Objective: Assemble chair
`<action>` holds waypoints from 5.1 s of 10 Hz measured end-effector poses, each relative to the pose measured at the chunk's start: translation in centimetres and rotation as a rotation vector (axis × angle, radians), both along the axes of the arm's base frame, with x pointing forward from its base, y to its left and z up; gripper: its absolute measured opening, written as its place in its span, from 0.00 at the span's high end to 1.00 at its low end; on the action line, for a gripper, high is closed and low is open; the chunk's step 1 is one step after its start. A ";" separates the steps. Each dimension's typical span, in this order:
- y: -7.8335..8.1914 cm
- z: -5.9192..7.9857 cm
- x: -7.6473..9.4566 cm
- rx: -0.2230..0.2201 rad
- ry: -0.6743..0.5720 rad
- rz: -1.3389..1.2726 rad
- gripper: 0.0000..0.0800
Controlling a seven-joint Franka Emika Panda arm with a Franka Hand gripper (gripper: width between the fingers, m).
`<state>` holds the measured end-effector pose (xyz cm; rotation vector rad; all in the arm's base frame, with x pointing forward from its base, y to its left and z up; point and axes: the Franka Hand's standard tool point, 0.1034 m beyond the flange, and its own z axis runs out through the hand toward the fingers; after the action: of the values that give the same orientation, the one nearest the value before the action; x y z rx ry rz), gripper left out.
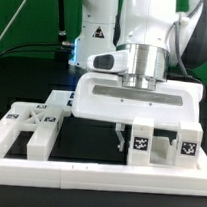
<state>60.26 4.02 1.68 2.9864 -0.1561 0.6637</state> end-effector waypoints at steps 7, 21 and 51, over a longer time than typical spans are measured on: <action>-4.1 2.4 -0.4 -0.046 0.020 0.099 0.96; -7.1 7.0 -3.9 0.167 1.071 0.003 0.96; -8.9 2.2 -5.7 0.217 1.377 -0.037 0.27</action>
Offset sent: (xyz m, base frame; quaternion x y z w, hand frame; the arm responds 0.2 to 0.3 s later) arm 0.0000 0.0000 0.0000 0.0000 0.0000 0.0000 1.0000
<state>54.56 -4.86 3.90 2.8444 -0.1678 -1.4661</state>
